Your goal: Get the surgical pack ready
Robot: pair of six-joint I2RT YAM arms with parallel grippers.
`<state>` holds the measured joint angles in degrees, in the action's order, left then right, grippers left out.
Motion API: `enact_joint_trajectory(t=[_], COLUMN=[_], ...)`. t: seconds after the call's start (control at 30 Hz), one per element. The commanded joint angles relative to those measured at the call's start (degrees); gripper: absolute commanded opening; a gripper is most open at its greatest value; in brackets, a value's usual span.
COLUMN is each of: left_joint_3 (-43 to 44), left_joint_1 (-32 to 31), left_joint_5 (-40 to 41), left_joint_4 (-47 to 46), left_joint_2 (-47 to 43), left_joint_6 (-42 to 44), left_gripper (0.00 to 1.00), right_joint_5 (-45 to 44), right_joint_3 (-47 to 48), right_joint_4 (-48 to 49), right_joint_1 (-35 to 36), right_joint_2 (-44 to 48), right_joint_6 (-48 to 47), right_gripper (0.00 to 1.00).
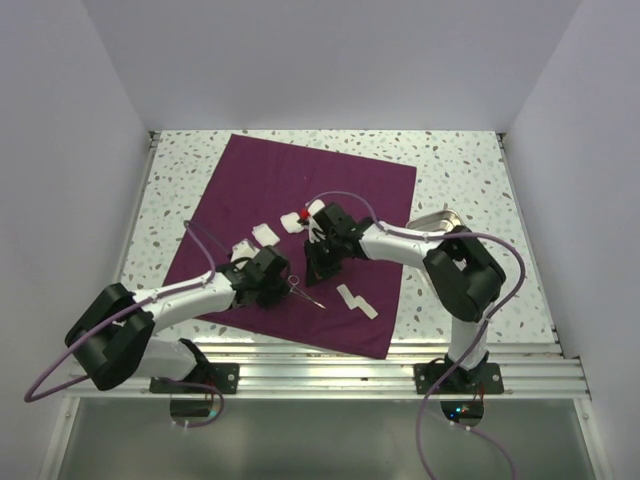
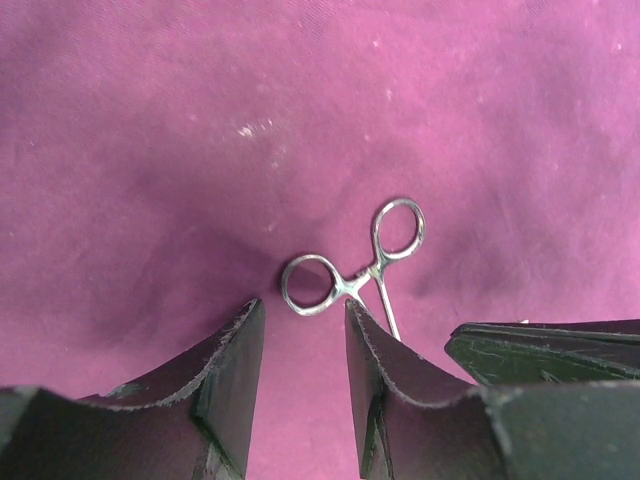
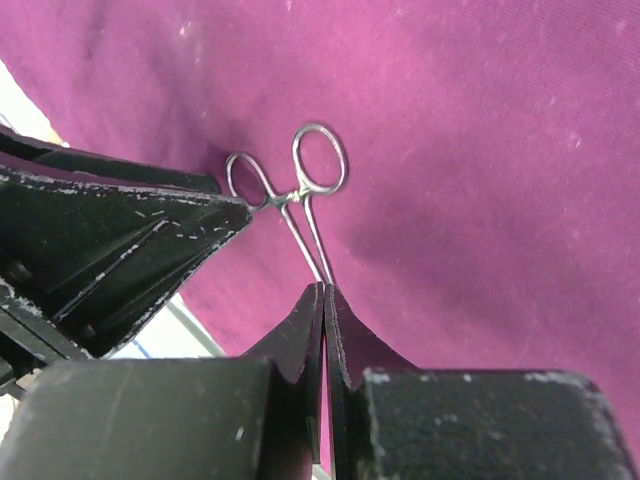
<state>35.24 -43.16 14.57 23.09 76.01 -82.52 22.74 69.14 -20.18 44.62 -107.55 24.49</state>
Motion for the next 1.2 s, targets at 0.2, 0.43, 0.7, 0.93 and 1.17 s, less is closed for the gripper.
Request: enact_joint_trajectory(t=[0.2,0.43,0.7,0.93,1.17], left_joint_3=[-0.70,-0.70,-1.75,-5.44,-8.35], left_joint_1=[1.14,1.23,1.32,1.32,1.32], left_joint_5=[2.31,1.52,1.60,1.08,0.02], left_joint_4=[-4.28,-5.51,-7.01,-9.64,-16.23], left_joint_2=[1.60,3.00,3.36,2.57,2.92], left_joint_6=[0.08,0.69,1.83,2.89,7.54], left_gripper=[0.43,0.43,0.43,0.43,0.41], right_joint_5=[-0.68,-3.15,1.07,3.97,6.43], right_joint_3=[3.71,4.07,3.72,3.63,2.66], right_joint_4=[-0.03,-1.26,-0.20,0.76,3.57], right_joint_1=[0.47,0.91,1.87,1.79,1.87], right_joint_2=[-4.33,-6.71,-6.10,-6.88,-8.20], right_joint_6=[0.65,0.21,2.23,4.07,5.30], right_gripper=[0.00,0.00,0.00,0.00,0.00])
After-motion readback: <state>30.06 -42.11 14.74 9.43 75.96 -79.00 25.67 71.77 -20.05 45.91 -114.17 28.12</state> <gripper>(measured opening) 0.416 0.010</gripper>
